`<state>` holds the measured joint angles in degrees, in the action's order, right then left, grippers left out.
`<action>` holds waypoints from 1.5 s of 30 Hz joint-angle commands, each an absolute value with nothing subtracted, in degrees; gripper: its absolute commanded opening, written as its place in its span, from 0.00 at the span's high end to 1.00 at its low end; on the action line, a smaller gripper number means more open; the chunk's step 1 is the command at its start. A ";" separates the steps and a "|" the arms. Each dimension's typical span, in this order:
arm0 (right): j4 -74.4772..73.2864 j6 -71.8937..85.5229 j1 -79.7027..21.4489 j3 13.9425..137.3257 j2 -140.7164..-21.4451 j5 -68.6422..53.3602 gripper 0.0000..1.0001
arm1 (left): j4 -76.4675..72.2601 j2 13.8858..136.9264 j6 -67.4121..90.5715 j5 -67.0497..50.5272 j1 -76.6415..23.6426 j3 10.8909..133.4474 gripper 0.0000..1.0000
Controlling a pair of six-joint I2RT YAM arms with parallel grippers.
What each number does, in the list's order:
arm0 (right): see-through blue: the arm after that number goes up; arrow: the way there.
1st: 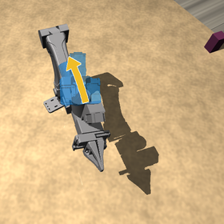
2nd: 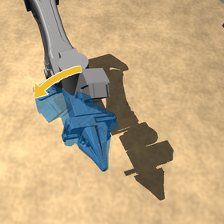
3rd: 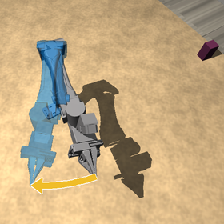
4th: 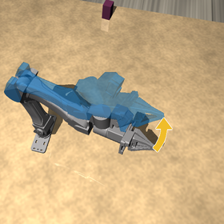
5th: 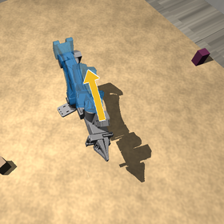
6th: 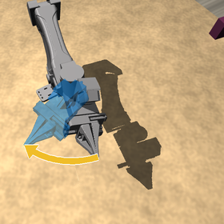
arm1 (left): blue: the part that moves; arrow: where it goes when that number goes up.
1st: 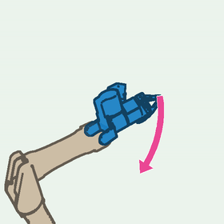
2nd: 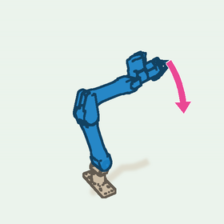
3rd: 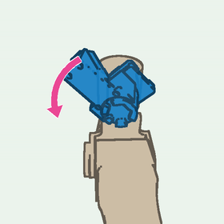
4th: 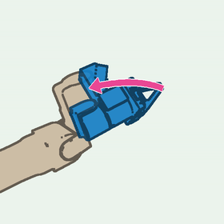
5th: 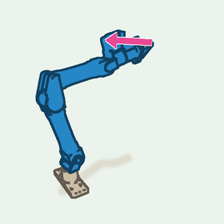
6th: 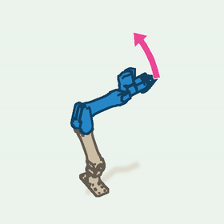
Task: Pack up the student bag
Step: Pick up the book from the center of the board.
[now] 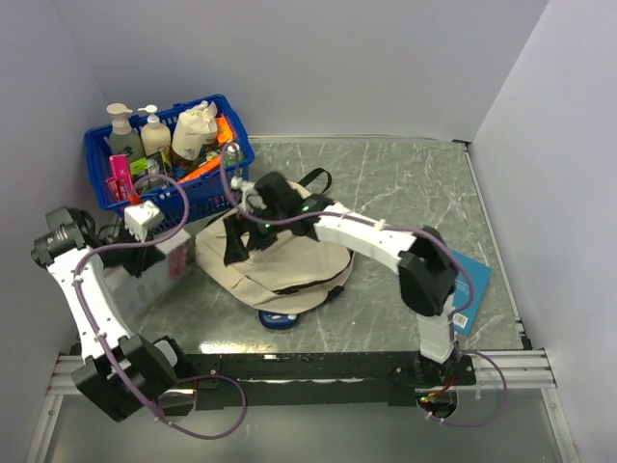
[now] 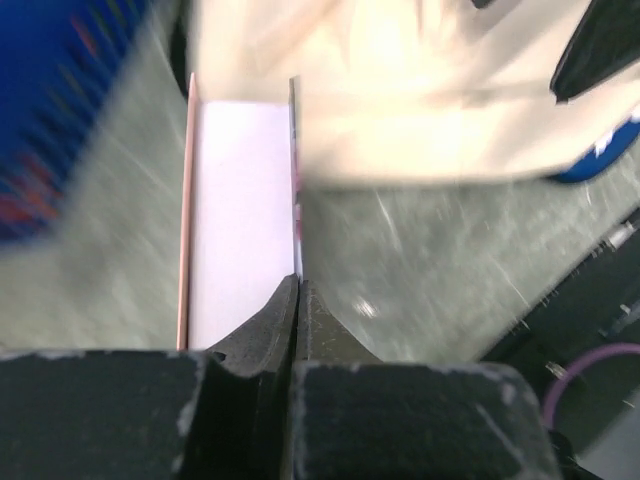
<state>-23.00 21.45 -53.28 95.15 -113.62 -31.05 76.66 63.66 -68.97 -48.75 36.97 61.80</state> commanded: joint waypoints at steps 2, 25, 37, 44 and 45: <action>-13.20 14.07 -50.80 92.91 -102.40 -32.87 0.00 | 78.92 61.79 -62.33 -56.86 29.12 74.07 0.99; 21.89 -3.16 -46.32 51.41 -60.75 -35.68 0.00 | 78.58 65.48 -45.27 -65.66 -3.15 95.10 0.99; 14.33 -6.15 -43.33 51.68 -58.44 -42.28 0.00 | 78.66 65.48 -45.09 -66.44 -12.30 98.70 0.99; 19.42 -0.98 -39.64 50.89 -59.94 -44.81 0.00 | 78.66 64.07 -45.53 -65.30 -15.38 97.65 0.99; 19.86 -0.44 -39.38 50.98 -60.55 -45.78 0.00 | 78.66 64.07 -45.61 -65.13 -15.47 97.65 0.99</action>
<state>14.79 -3.57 -40.93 51.03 -59.35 -41.32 77.62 65.69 -45.56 -63.16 -14.44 96.77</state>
